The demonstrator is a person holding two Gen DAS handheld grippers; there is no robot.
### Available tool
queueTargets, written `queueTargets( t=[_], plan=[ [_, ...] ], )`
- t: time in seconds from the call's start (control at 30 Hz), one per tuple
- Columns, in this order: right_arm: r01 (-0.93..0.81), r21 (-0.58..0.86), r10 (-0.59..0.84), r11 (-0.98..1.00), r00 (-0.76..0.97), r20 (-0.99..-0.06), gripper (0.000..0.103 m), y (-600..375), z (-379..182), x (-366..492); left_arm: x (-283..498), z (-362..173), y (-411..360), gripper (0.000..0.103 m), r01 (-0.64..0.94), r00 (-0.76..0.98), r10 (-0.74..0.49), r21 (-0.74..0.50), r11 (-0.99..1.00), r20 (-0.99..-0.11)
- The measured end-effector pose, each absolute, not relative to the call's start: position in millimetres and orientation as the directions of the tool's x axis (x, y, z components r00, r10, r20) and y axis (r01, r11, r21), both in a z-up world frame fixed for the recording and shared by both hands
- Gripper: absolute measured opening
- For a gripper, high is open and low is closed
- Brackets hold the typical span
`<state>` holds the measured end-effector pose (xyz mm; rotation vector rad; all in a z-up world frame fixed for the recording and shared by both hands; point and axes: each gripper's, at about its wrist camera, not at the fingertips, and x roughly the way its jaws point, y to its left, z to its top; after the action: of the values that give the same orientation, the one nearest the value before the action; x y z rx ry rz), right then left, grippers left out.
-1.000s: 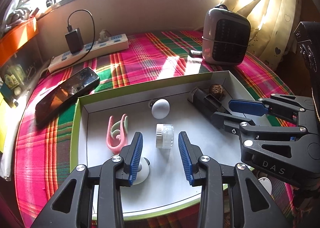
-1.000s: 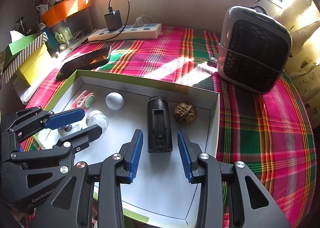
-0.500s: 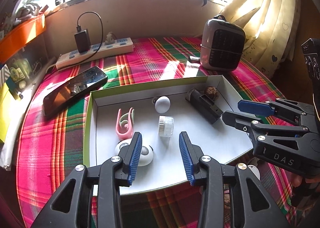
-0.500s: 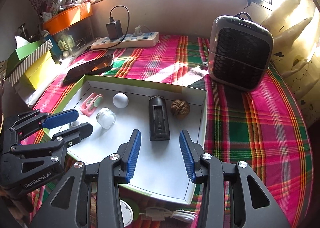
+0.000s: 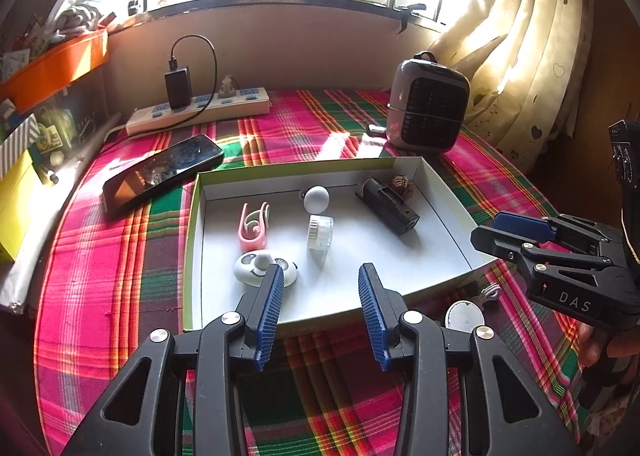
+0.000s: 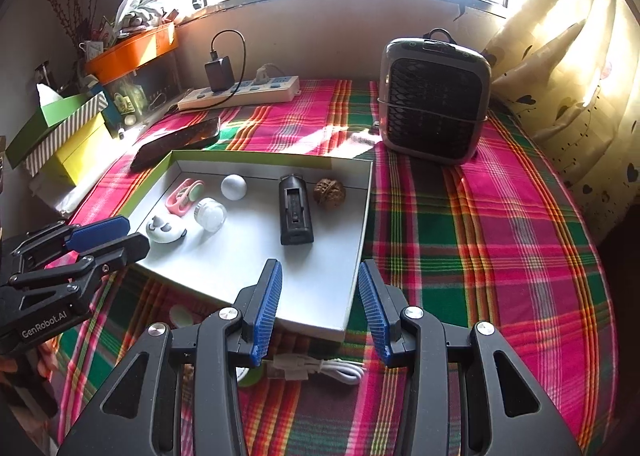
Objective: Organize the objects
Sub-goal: 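Withdraw both grippers from the box toward the remaining objects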
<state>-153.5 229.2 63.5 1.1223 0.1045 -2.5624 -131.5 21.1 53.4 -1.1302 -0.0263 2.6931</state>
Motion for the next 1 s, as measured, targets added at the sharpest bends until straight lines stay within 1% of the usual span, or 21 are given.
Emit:
queueTargets(
  t=[0.13,0.67,0.83,1.0],
  plan=[
    [0.323,0.072,-0.275,-0.944,-0.642,-0.716,0.042,236,66,-144,-123,54,20,0.037,-0.196,-0.68,0.219,-0.114,-0.974,-0.7],
    [0.296,0.101,-0.277,-0.95,-0.644,-0.713,0.042,257,56,-115,-95,41,34,0.037,-0.212,-0.659,0.2,-0.076,-0.974,-0.725],
    [0.289,0.111,-0.277,-0.951,-0.634,-0.722,0.042,263,48,-108,-89,37,35,0.038,-0.214,-0.651,0.205,-0.082,-0.973,-0.731],
    [0.287,0.118,-0.278,-0.951,-0.62,-0.734,0.042,268,41,-104,-83,31,38,0.039,-0.239,-0.625,0.251,-0.124,-0.963,-0.739]
  ],
)
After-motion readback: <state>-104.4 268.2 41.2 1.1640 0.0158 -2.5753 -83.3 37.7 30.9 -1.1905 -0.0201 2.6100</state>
